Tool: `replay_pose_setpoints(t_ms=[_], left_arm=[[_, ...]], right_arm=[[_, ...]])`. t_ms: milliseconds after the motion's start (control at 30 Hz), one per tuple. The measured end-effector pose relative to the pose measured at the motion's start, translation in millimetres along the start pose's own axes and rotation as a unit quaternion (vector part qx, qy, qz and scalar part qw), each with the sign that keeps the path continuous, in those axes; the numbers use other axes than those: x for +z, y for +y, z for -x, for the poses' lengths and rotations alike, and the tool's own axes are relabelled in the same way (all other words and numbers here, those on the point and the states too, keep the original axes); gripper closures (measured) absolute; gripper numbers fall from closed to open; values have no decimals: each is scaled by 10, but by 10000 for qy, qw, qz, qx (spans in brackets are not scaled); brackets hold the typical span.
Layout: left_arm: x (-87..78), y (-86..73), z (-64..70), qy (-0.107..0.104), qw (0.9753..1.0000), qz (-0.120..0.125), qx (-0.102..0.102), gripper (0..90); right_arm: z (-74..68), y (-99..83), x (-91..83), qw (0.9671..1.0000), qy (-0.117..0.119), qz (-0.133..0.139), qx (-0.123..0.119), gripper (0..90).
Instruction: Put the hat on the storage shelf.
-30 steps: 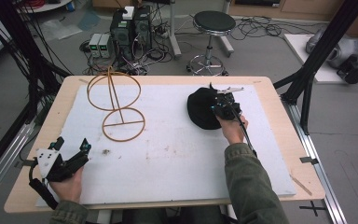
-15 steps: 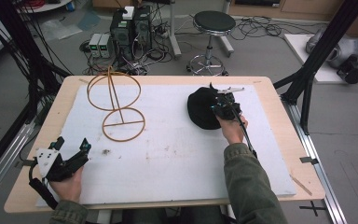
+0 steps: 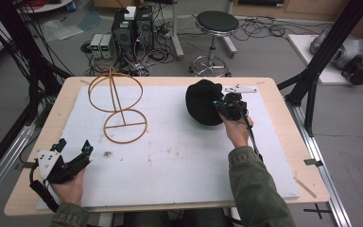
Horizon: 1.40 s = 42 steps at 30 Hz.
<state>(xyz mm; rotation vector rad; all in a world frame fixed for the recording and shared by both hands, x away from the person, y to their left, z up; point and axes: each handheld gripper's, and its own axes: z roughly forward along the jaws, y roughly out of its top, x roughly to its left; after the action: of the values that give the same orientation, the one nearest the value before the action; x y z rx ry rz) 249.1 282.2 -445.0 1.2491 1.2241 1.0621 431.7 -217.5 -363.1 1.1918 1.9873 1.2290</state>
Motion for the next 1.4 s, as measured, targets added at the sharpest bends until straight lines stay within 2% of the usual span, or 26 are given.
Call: replay_pose_setpoints(t_ms=[33,67,100,233,267,367,400,433,500,533,567,633,700,733,833,900,967,1000,1033,1100,1133,1167,1233,1333,1400], left_arm=[[2,-1,-1,-2,10000,-3,5,175],[2,-1,-2,-2,10000,-1,8,175],[3,-1,-2,0,10000,3,7,175],[4,-1,-2,-2,10000,6,-6,175],[4,-1,-2,-2,10000,6,-6,175],[5,-1,-1,-3,10000,8,-10,175],[5,-1,-1,-1,10000,9,-10,175],[6,-2,-2,-5,10000,7,-15,175],[6,-2,-5,-1,10000,3,-23,175],[7,-2,-6,0,10000,13,-33,175],[7,-1,-7,3,10000,13,-32,175],[8,-2,-8,11,10000,15,-33,175],[8,-2,-8,10,10000,21,-39,175],[7,-1,-9,11,10000,18,-32,175],[6,0,-8,19,10000,33,-24,175],[7,1,-8,18,10000,38,-24,175],[6,0,-7,19,10000,30,-31,175],[6,1,-7,18,10000,29,-33,175],[7,1,-5,27,10000,52,-55,175],[3,3,-8,25,10000,55,-41,175],[2,3,-8,19,10000,67,-51,175],[3,3,-8,18,10000,70,-53,175],[3,3,-10,16,10000,57,-39,175],[12,2,-4,6,9999,92,-64,175],[14,3,-4,-4,9999,77,-68,175]], right_arm=[[0,0,0,10000,0,0,0,863],[-35,28,-51,9998,27,186,-103,862],[-35,28,-51,9998,27,186,-103,862],[-101,76,-160,9985,101,525,-112,862],[-101,76,-160,9985,101,525,-112,862],[-134,102,-220,9968,149,769,-174,860],[-171,119,-264,9952,186,946,-191,860],[-171,119,-264,9952,186,946,-191,860],[-225,147,-326,9911,299,1261,-305,859],[-225,147,-326,9911,299,1261,-305,859],[-270,168,-360,9889,379,1394,-342,860],[-291,176,-374,9878,399,1462,-350,859],[-363,196,-427,9828,386,1755,-429,852],[-363,196,-427,9828,386,1755,-429,852],[-419,225,-479,9771,407,2048,-404,853],[-448,262,-505,9726,579,2231,-287,854],[-478,294,-516,9704,666,2305,-264,854],[-478,294,-516,9704,666,2305,-264,854],[-513,331,-524,9679,720,2389,-315,854],[-534,349,-527,9671,752,2412,-310,854],[-575,384,-525,9651,814,2472,-304,854],[-575,384,-525,9651,814,2472,-304,854],[-635,435,-515,9627,872,2536,-354,854],[-675,471,-506,9622,919,2538,-354,853],[-707,509,-502,9607,951,2581,-386,853]])
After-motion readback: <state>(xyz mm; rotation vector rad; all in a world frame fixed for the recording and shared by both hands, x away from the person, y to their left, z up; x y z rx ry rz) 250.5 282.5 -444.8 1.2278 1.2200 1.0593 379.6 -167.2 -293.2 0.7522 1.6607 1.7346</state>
